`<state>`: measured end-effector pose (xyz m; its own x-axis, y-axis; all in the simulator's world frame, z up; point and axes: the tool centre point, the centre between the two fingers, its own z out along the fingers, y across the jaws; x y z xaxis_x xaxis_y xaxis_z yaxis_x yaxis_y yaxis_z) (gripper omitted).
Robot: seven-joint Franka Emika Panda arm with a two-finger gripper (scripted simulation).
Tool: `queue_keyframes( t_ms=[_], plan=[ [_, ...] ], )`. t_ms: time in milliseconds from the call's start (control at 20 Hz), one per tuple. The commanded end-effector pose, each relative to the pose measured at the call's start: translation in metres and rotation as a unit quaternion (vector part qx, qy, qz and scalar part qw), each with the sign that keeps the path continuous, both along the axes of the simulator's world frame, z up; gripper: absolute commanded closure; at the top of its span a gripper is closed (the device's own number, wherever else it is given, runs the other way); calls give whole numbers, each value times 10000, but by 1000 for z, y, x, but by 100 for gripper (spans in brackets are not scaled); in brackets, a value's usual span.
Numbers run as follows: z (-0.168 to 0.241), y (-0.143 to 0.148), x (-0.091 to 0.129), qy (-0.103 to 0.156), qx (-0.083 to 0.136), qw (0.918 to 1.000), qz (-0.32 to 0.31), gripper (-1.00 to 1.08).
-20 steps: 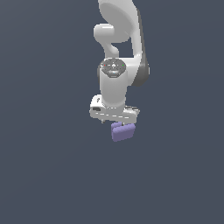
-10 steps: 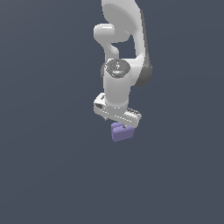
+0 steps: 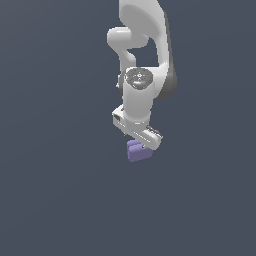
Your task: Pick up the object and move it to a goal position.
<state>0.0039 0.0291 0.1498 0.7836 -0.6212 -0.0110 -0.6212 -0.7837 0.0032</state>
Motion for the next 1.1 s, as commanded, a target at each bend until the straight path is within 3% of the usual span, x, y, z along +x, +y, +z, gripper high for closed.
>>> queue_keyframes(
  t_ms=[0, 450, 1050],
  plan=[
    [0, 3, 0, -3, -5, 9995, -318, -92],
    [-2, 13, -2, -16, -21, 9897, -1428, -92],
    [-4, 24, -4, -36, -34, 9628, -2701, -92]
  ],
)
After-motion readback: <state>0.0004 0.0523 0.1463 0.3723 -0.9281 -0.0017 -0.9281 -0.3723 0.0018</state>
